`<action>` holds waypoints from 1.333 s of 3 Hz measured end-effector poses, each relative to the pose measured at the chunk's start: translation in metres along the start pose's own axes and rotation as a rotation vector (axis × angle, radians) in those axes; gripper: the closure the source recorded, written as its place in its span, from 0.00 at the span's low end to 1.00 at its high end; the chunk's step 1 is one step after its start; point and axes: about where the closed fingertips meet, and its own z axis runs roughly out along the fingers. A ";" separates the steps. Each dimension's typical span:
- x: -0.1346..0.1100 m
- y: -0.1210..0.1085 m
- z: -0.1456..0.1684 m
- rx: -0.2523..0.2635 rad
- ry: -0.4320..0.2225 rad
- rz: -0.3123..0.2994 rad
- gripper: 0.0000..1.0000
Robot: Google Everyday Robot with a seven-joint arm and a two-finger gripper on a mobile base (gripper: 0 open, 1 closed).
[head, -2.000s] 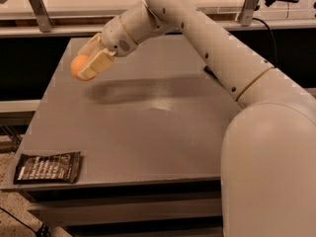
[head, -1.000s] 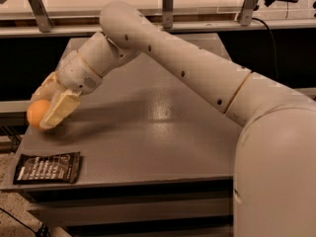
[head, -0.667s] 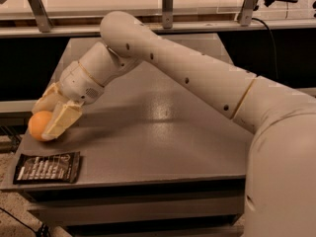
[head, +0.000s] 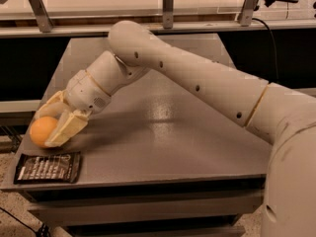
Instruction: Move orange near rxbar chocolate
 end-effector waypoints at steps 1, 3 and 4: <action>0.000 0.000 0.000 0.000 0.000 0.000 0.36; -0.002 0.001 0.004 -0.008 -0.001 -0.003 0.00; -0.027 0.018 -0.026 0.009 0.029 0.007 0.00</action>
Offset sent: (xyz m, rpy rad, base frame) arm 0.0000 0.0000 0.0001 0.0000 0.0000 0.0001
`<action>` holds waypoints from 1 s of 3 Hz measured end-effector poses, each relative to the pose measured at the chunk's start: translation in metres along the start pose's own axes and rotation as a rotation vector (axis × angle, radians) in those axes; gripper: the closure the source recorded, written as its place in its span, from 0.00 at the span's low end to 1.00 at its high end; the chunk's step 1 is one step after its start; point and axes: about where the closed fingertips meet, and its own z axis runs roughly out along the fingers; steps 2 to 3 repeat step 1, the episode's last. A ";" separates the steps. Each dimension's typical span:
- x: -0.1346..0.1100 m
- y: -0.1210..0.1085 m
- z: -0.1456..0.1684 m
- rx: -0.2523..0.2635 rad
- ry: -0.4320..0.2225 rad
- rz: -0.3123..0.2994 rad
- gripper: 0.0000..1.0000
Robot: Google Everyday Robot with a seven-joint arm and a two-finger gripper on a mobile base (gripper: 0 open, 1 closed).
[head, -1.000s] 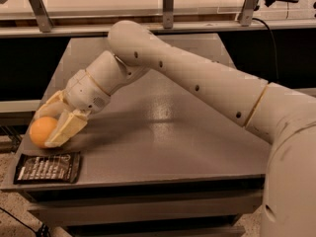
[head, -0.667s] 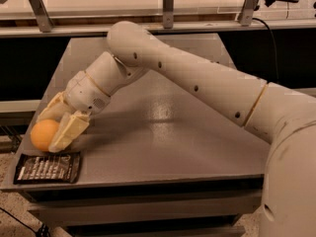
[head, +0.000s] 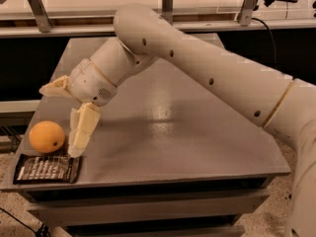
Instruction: Move orange near rxbar chocolate
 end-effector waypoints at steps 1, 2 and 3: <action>-0.005 0.002 -0.003 0.003 0.007 -0.004 0.00; -0.005 0.002 -0.003 0.003 0.007 -0.004 0.00; -0.005 0.002 -0.003 0.003 0.007 -0.004 0.00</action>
Offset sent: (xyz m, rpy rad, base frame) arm 0.0000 0.0000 0.0000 0.0000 0.0000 0.0000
